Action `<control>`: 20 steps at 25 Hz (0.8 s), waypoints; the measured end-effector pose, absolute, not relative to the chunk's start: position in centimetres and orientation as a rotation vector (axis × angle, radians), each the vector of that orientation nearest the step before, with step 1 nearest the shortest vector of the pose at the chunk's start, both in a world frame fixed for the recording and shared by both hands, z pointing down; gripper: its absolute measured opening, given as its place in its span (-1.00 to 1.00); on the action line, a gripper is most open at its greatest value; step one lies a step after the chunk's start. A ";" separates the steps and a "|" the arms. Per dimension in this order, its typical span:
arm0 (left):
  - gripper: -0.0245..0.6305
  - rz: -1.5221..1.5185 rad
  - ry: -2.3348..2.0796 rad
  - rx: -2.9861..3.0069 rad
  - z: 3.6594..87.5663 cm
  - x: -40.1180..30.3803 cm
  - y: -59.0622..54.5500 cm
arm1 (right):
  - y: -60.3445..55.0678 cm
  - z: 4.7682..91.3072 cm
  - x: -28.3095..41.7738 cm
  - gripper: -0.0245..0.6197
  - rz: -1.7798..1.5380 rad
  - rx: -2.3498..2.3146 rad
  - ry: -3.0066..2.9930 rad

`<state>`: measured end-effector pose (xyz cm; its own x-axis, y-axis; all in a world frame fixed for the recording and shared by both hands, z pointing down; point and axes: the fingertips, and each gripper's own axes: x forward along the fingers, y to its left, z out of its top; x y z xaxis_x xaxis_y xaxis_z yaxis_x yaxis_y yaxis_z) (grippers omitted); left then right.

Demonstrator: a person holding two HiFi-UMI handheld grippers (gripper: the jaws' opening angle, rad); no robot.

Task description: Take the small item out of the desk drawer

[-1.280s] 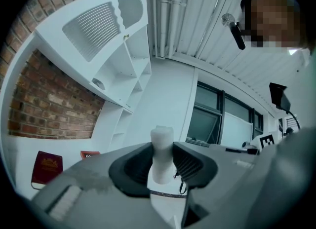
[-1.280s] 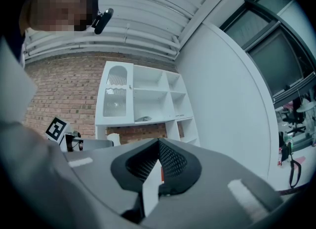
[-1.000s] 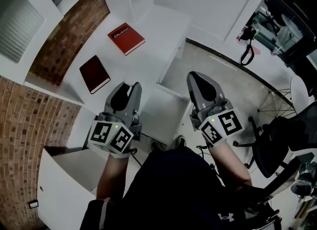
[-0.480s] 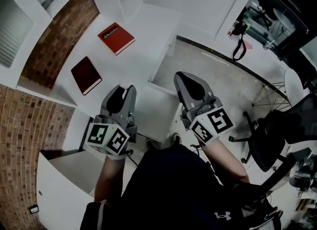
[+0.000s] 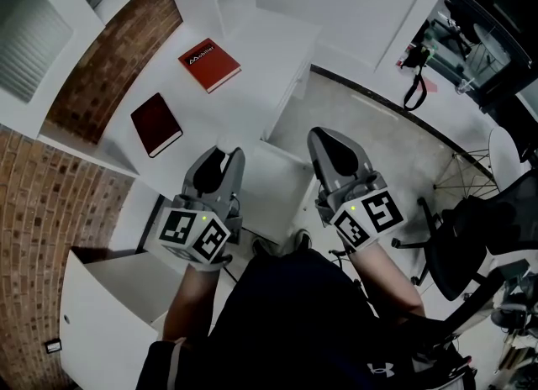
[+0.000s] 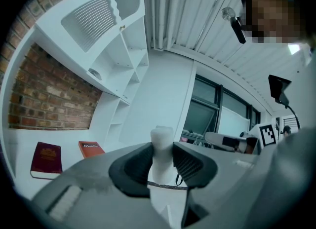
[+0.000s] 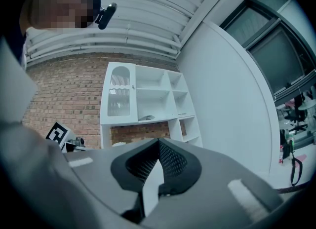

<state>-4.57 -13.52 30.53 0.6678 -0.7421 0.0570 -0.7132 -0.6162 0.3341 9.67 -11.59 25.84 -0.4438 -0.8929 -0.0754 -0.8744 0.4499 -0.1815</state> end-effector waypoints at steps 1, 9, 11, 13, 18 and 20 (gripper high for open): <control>-0.50 -0.121 -1.154 2.558 30.6 -4.5 -13.4 | -11.5 25.8 9.7 -0.92 -0.172 -1.558 2.536; -0.50 -0.113 -1.159 2.554 30.8 -4.2 -12.9 | -11.0 25.9 10.0 -0.92 -0.173 -1.556 2.538; -0.50 -0.111 -1.159 2.554 30.9 -4.1 -12.8 | -10.8 25.9 10.0 -0.92 -0.173 -1.553 2.539; -0.50 -0.106 -1.157 2.556 30.9 -4.0 -12.6 | -10.7 26.0 10.0 -0.92 -0.171 -1.550 2.542; -0.50 -0.100 -1.156 2.557 31.1 -4.0 -12.5 | -10.6 26.1 9.8 -0.92 -0.173 -1.544 2.545; -0.50 -0.097 -1.156 2.557 31.2 -4.0 -12.5 | -10.6 26.2 9.8 -0.92 -0.175 -1.545 2.545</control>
